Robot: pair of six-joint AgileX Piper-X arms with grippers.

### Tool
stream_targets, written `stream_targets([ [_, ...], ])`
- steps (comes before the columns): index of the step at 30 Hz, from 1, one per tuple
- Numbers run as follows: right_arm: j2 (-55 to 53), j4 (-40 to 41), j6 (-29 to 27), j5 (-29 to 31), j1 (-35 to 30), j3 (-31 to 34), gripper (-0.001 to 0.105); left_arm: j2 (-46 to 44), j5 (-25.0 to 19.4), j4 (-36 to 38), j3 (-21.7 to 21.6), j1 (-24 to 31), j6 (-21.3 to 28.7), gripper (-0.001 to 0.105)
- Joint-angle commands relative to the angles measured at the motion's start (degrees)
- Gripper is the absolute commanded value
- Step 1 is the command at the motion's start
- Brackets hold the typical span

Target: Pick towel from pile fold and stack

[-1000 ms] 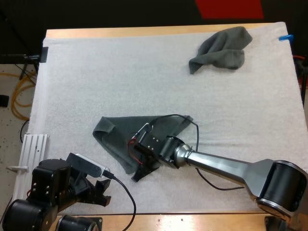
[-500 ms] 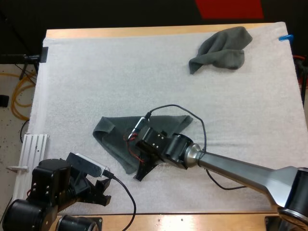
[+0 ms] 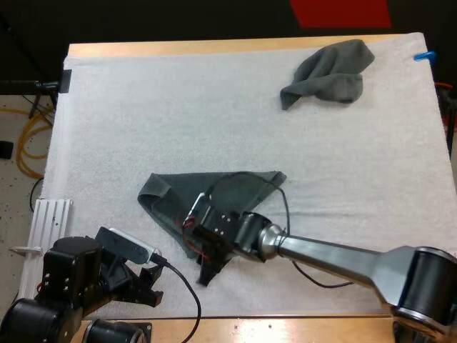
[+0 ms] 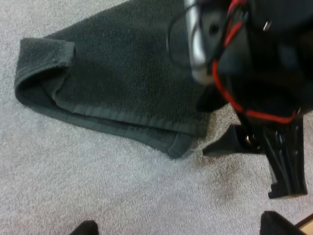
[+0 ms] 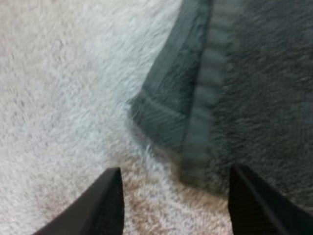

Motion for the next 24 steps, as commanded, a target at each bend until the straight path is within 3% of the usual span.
stream_targets([
  [1,0.9,-0.3,-0.7,0.2,0.0,-0.2,0.045,-0.1,-0.7,0.3,-0.4,-0.2,0.2,0.062],
  [8,2.5,-2.3,-0.3,1.0,0.0,-0.2,0.041,-0.1,-0.7,0.3,-0.4,-0.2,0.2,0.062],
  [14,2.6,-4.2,-0.3,4.6,0.0,-0.2,0.002,-0.1,-0.7,0.3,-0.4,-0.2,0.2,0.062],
  [24,-5.2,-3.4,-5.5,14.7,0.0,-0.4,0.0,-0.1,-0.7,-0.4,-0.4,-0.2,0.4,0.062],
])
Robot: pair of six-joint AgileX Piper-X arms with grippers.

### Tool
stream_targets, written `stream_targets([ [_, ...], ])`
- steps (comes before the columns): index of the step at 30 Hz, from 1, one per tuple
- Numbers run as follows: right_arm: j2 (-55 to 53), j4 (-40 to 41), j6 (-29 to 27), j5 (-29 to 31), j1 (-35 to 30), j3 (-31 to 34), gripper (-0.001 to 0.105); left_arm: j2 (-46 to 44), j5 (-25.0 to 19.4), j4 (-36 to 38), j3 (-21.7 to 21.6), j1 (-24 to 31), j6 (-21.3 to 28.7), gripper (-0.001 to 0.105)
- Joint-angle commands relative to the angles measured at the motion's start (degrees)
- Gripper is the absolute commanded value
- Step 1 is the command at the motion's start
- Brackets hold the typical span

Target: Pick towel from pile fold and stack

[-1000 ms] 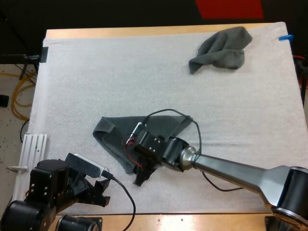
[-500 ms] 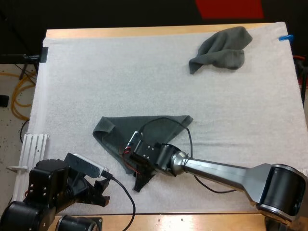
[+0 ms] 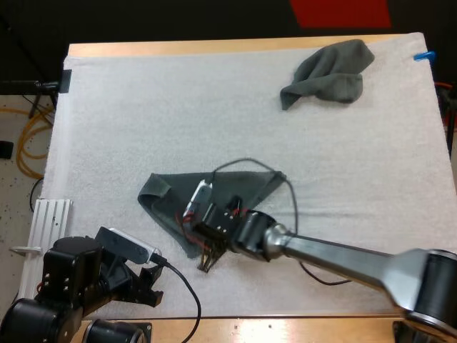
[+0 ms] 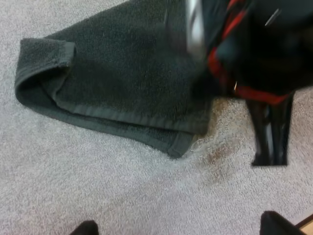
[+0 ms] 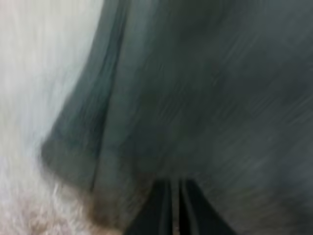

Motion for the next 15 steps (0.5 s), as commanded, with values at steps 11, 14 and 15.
stream_targets([
  [11,-13.3,-0.8,-1.4,8.1,-1.9,-0.4,0.0,-0.1,-0.7,-2.1,-0.4,-0.2,0.7,0.062],
  [14,-14.3,0.2,3.2,8.4,-5.2,-0.4,0.0,-0.1,-0.7,-2.2,-0.4,-0.2,0.7,0.062],
  [15,-14.3,0.5,4.9,8.3,-6.4,-0.4,0.0,-0.1,-0.7,-2.3,-0.4,-0.2,0.8,0.062],
])
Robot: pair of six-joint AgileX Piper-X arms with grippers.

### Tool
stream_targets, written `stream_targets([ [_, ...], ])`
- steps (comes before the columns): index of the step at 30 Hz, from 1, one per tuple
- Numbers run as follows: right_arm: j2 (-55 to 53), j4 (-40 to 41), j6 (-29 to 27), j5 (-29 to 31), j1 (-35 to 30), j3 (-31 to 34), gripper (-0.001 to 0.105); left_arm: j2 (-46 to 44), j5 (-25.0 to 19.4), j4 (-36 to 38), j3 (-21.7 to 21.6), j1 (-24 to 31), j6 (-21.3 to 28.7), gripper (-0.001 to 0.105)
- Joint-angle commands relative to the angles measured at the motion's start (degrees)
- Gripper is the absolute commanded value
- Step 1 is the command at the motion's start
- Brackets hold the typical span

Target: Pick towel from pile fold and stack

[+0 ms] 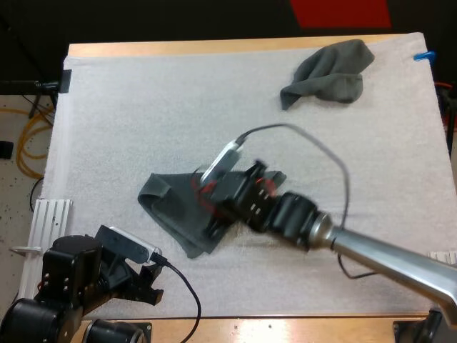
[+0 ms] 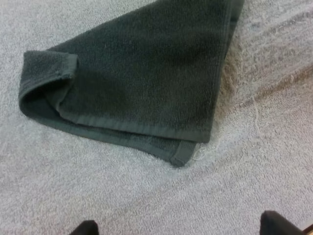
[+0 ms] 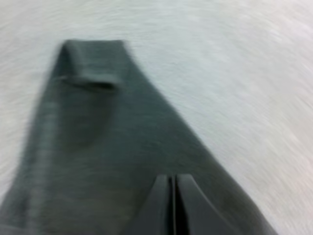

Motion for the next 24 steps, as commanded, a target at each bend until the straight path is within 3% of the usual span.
stream_targets([
  [1,-0.7,1.5,3.8,0.0,-3.1,-0.3,0.0,-0.1,-0.7,-1.1,-0.4,-0.2,0.0,0.062],
  [4,-0.7,4.0,8.6,-7.9,-10.5,-0.3,0.002,-0.1,-0.7,-1.2,-0.4,-0.2,0.1,0.062],
  [6,-0.7,5.0,11.2,-12.6,-15.4,-0.3,0.012,-0.1,-0.7,-1.6,-0.4,-0.2,0.2,0.062],
  [11,0.3,6.3,13.4,-19.0,-26.9,-0.3,0.065,-0.1,-0.7,-4.9,-0.4,-0.2,0.2,0.062],
  [13,1.2,7.3,13.4,-22.5,-30.6,-0.3,0.074,0.1,-0.7,-5.5,-0.4,-0.2,0.2,0.062],
  [17,4.9,8.9,13.5,-29.2,-36.9,-0.3,0.071,0.5,-0.7,-6.0,-0.1,-0.2,0.2,0.062],
  [24,12.3,8.8,13.3,-38.2,-40.6,-0.3,0.07,2.5,-0.7,-6.1,0.6,-0.2,0.2,0.062],
])
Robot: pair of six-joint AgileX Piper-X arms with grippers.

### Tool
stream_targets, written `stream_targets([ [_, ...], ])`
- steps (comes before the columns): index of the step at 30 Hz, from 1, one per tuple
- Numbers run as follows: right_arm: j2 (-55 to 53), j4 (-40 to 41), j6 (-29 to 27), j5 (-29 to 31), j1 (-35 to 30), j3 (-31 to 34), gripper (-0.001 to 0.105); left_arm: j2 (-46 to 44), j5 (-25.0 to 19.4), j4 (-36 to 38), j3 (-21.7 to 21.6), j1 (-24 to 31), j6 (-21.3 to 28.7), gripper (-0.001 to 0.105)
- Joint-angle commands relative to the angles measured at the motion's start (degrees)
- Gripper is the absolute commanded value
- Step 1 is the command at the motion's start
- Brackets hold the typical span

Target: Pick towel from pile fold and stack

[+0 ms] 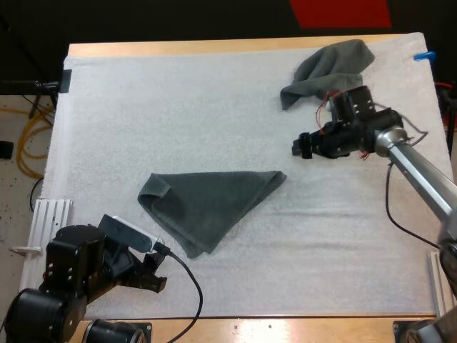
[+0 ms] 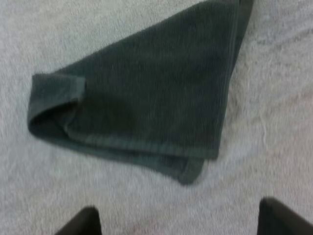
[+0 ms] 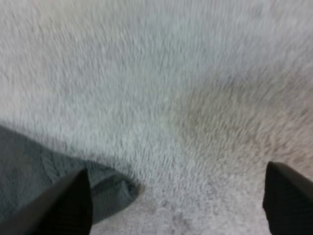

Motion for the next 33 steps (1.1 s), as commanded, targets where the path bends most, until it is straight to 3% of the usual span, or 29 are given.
stream_targets([
  [1,1.3,0.4,-0.4,-3.7,-0.1,-0.3,0.07,0.6,-0.7,-0.5,0.0,-0.2,-0.1,0.062],
  [14,11.1,-3.7,1.7,-23.2,2.6,-0.3,0.07,1.4,-0.6,-0.6,0.0,-0.2,-0.1,0.062],
  [24,11.9,-3.3,3.2,-25.1,7.6,-0.3,0.069,1.4,-0.6,-1.9,0.0,-0.2,-0.1,0.062],
  [27,11.9,-3.3,3.2,-23.4,8.2,-0.3,0.049,1.4,-0.6,-1.9,0.0,-0.2,-0.1,0.062],
  [29,11.8,-3.7,3.4,-20.9,8.3,-0.3,0.022,1.4,-0.6,-1.9,0.0,-0.2,-0.1,0.062],
  [31,11.3,-3.8,3.2,-20.0,8.3,-0.3,0.001,1.4,-0.6,-1.9,0.0,-0.2,0.1,0.062],
  [33,9.9,-4.2,2.6,-18.8,8.3,-0.3,0.001,1.4,-0.6,-1.9,0.0,-0.2,0.1,0.062],
])
